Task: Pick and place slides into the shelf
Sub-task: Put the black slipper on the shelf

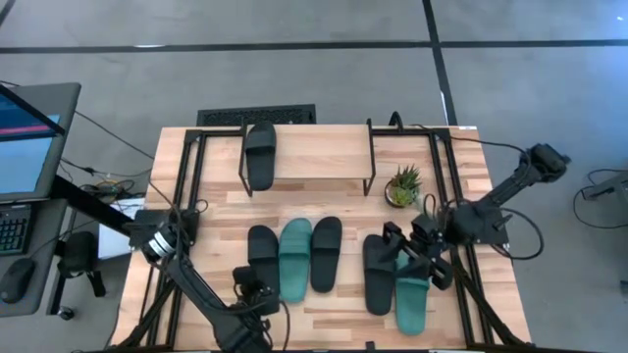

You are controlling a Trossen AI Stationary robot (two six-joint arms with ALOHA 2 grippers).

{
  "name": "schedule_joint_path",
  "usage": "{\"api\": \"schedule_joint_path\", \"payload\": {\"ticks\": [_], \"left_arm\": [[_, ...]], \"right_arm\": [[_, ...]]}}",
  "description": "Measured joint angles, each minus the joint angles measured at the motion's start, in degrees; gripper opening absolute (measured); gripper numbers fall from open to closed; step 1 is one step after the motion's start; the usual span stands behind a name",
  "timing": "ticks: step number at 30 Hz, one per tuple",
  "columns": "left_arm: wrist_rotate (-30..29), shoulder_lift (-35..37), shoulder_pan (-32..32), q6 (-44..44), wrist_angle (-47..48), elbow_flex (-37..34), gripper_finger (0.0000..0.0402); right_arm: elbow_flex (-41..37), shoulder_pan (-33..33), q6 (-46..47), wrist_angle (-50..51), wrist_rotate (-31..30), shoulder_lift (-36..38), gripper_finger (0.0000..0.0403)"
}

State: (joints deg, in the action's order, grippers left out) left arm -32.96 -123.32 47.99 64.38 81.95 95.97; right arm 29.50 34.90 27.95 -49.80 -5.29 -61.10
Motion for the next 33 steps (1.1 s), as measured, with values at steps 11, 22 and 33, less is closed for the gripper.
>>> {"api": "schedule_joint_path", "payload": {"ticks": [11, 22, 33], "left_arm": [[-4.7, -0.3, -2.0, 1.7, 8.1, 1.6, 0.0104], [0.0, -0.6, -6.5, 6.4, 8.0, -2.9, 0.0104], [2.3, -0.5, -9.5, 5.6, 6.8, -5.0, 0.0104]], "right_arm": [[0.0, 6.0, -3.6, -0.9, -12.0, 0.0, 0.0214], [0.0, 11.0, -6.6, -1.8, -11.6, 0.0, 0.0214], [0.0, 11.7, -7.5, -1.8, -10.5, 0.0, 0.0214]]}}
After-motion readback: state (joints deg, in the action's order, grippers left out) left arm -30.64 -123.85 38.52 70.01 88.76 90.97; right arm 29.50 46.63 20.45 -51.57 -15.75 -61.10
